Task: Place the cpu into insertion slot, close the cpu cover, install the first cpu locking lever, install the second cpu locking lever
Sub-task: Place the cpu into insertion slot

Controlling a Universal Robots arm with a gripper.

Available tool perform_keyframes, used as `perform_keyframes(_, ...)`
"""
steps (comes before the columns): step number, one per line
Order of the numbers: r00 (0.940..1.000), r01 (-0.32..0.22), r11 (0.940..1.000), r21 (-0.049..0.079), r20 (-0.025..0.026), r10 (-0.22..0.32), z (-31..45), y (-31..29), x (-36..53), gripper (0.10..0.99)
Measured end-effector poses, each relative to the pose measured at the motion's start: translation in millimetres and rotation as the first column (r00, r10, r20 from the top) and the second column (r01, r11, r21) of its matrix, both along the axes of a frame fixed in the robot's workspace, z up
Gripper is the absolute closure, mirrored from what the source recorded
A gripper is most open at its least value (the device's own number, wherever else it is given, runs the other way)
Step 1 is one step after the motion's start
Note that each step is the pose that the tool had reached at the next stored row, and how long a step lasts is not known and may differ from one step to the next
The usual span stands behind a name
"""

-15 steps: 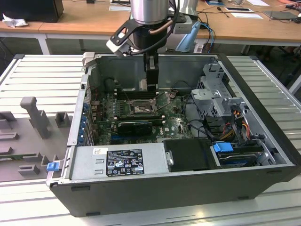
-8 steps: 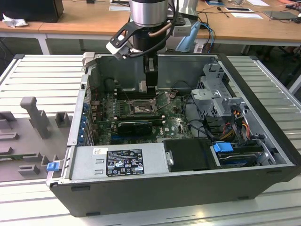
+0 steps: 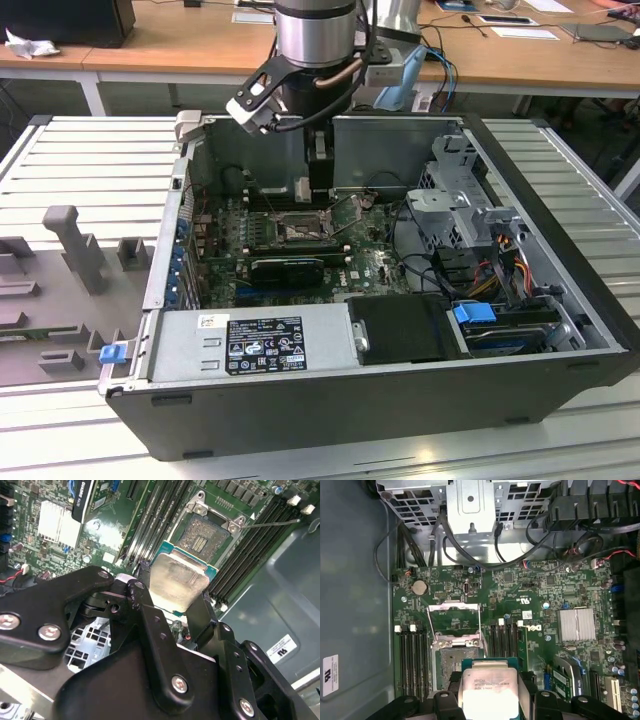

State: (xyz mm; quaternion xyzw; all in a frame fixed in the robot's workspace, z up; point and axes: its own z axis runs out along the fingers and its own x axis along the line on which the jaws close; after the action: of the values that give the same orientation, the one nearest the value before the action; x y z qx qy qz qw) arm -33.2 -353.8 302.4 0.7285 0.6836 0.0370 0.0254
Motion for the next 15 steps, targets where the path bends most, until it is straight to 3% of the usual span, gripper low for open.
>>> perform_keyframes(2,1.0000,0.000,1.0000,0.000,0.0000,0.000,-7.5,0.6,0.0,0.557)
perform_keyframes(8,0.9998,-0.019,0.9998,0.000,0.0003,0.019,-29.4,12.3,-1.1,0.557)
perform_keyframes(15,0.9982,-0.061,0.9982,0.000,0.0016,0.061,-44.1,17.7,-3.6,0.557)
